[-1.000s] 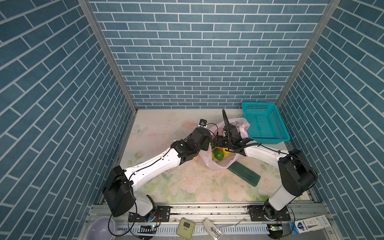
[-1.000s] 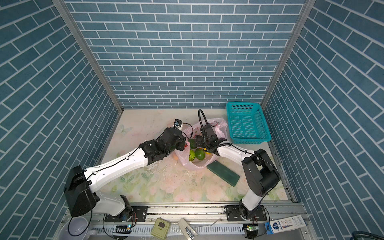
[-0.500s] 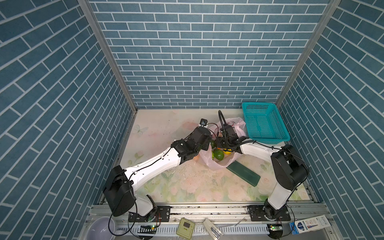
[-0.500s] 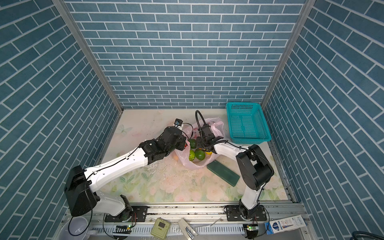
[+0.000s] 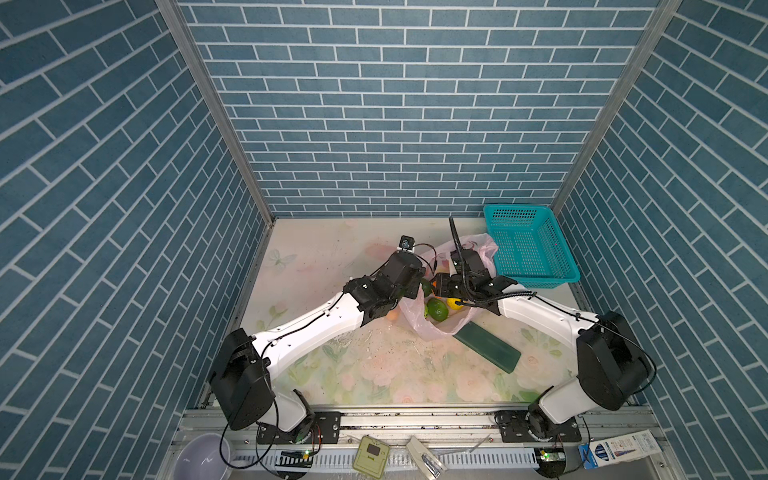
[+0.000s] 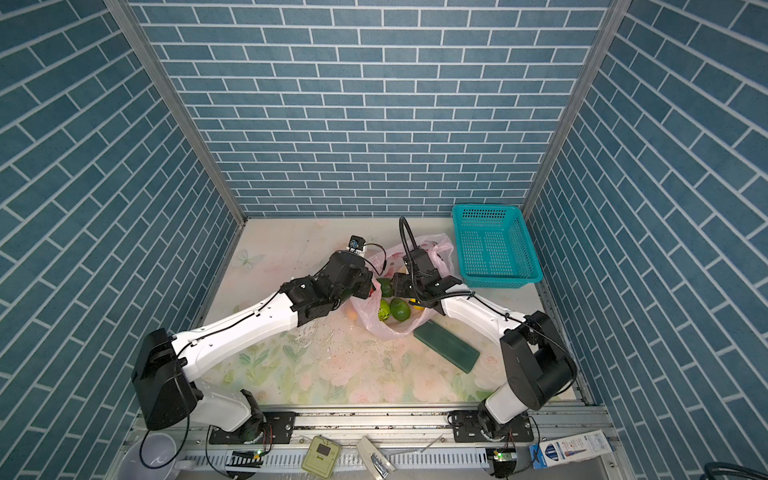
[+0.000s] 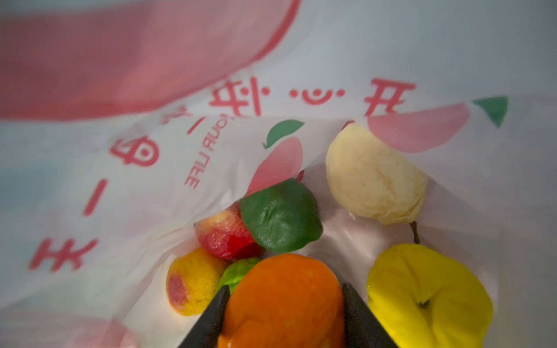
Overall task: Untie the knot of the plastic bag and take out the fruit
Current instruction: 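Lower and close the right gripper on the orange while the left holds the bag, then lift the orange out of the bag and carry it over the teal basket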
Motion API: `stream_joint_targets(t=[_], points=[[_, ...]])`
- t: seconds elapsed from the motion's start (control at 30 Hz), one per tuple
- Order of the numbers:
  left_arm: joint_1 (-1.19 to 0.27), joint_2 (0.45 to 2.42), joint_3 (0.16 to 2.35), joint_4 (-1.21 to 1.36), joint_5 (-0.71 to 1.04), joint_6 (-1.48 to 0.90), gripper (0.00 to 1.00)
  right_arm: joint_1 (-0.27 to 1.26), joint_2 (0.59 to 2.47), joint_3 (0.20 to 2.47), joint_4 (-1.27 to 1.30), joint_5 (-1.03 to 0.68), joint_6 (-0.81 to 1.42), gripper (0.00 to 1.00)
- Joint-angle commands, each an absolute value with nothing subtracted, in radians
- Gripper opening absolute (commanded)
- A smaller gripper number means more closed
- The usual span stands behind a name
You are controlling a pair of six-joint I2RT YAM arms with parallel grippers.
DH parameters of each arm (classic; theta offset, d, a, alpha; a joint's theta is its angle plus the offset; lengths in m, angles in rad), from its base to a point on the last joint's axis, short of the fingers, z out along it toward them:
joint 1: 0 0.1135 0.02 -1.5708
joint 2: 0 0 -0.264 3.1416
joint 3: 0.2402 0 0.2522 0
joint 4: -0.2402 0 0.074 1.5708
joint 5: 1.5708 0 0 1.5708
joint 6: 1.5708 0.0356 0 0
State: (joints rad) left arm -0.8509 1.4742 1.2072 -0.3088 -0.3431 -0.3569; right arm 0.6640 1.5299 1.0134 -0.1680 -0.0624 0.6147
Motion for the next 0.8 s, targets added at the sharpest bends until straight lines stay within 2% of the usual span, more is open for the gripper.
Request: stream_joint_targets(t=[0.0,0.47,0.77], points=[[-0.847,1.451,1.186,-0.282,-0.350,-0.383,0.00,0.689,1.479,0.975,-0.223,-0.117,0.609,0.37],[-0.847,1.463,1.216,-0.304,-0.360,-0.379,0.00,0.797,1.338,1.073,-0.417,-0.098,0.640,0.35],[-0.846,1.465,1.221,-0.310,-0.353,-0.380,0.00,0.808,1.273,1.245,-0.568,-0.073,0.629,0.34]])
